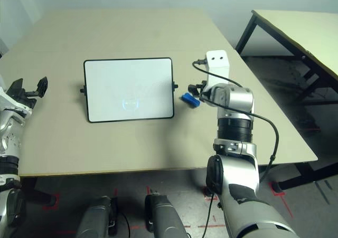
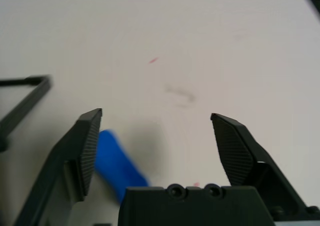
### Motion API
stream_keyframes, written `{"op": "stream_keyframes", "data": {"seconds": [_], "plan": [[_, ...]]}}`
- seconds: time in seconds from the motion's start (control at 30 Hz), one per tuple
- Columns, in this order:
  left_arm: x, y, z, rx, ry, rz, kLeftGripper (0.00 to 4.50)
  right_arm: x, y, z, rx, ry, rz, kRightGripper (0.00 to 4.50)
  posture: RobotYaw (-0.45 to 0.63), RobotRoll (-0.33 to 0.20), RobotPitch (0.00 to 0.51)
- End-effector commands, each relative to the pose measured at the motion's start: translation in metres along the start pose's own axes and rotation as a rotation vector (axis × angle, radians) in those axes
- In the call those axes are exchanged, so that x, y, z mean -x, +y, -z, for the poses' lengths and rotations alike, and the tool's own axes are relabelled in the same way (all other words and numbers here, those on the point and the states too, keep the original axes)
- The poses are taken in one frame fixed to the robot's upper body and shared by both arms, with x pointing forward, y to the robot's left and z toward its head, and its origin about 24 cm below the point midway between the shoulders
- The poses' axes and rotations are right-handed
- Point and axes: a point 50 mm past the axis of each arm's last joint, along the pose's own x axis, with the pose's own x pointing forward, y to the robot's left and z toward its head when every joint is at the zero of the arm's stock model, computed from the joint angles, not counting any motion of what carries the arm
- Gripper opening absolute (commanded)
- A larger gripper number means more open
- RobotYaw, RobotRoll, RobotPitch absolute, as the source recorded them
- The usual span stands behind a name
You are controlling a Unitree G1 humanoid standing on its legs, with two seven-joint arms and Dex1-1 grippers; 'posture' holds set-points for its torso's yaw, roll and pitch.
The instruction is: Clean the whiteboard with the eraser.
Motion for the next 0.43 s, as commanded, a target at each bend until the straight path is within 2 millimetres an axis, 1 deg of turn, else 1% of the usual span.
{"op": "stream_keyframes", "data": {"seconds": [0.03, 0.13, 0.23, 0.33, 0.43], "plan": [[-0.005, -0.004, 0.003, -0.010, 0.014, 0.016, 4.50, -0.007, -0.015, 0.002, -0.049, -0.142, 0.030, 4.49, -0.08, 0.000, 0.122], [-0.008, -0.007, 0.003, -0.003, 0.012, 0.020, 4.50, -0.013, -0.023, 0.011, 0.030, -0.215, 0.043, 4.49, -0.09, 0.000, 0.130], [-0.009, -0.010, 0.010, -0.004, 0.021, 0.023, 4.50, -0.018, -0.035, 0.036, 0.021, -0.256, 0.077, 4.49, -0.11, 0.000, 0.147], [-0.006, -0.011, 0.017, -0.005, 0.033, 0.015, 4.50, -0.020, -0.042, 0.058, 0.011, -0.279, 0.084, 4.49, -0.11, 0.000, 0.151], [-0.004, -0.009, 0.022, -0.004, 0.049, 0.003, 4.50, -0.020, -0.044, 0.073, 0.012, -0.280, 0.067, 4.49, -0.11, 0.000, 0.148]]}}
